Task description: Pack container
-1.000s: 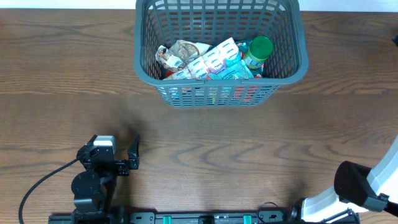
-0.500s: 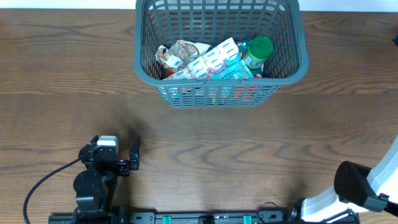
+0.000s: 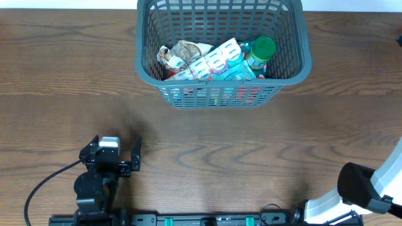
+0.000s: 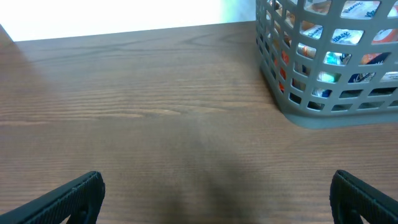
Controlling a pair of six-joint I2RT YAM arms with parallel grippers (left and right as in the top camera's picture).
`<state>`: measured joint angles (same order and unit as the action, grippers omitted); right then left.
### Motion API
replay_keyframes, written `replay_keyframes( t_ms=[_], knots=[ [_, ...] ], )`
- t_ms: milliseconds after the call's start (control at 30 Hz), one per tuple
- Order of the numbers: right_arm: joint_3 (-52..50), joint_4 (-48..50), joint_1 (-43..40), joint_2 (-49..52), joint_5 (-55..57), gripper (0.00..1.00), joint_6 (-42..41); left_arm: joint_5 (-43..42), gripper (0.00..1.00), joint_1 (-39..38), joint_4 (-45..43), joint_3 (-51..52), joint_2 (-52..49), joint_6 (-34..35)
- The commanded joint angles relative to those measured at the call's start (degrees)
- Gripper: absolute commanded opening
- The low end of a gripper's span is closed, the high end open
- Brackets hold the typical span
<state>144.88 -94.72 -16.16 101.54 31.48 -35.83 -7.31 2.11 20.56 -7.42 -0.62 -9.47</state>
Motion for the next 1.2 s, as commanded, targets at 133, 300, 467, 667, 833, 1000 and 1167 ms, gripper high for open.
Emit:
replay_keyframes(
  t_ms=[133, 300, 467, 667, 833, 1000, 1167],
  knots=[
    [-0.24, -0.04, -0.26, 0.11, 0.37, 0.99, -0.98, 0.44, 0.99, 0.24, -0.11, 1.2, 0.39, -1.01],
    [-0.24, -0.04, -0.26, 0.11, 0.37, 0.99, -0.96, 0.44, 0.99, 0.24, -0.09, 1.2, 0.39, -1.01],
    [-0.24, -0.04, -0.26, 0.11, 0.37, 0.99, -0.96, 0.44, 0.99, 0.24, -0.09, 1.2, 0.39, -1.01],
    [-0.24, -0.04, -0.26, 0.11, 0.37, 0.99, -0.96, 0.44, 0.99, 0.24, -0.11, 1.2, 0.39, -1.01],
    [-0.24, -0.04, -0.26, 0.11, 0.37, 0.99, -0.96, 0.44, 0.99, 0.24, -0.11, 1.2, 0.39, -1.01],
    [-0.24, -0.04, -0.26, -0.02, 0.37, 0.99, -0.96, 0.44, 0.99, 0.24, -0.09, 1.2, 0.39, -1.01],
    [-0.24, -0.94, 0.94, -0.02, 0.39, 0.99, -0.37, 0.44, 0.99, 0.24, -0.11, 1.2, 0.39, -1.01]
  ],
)
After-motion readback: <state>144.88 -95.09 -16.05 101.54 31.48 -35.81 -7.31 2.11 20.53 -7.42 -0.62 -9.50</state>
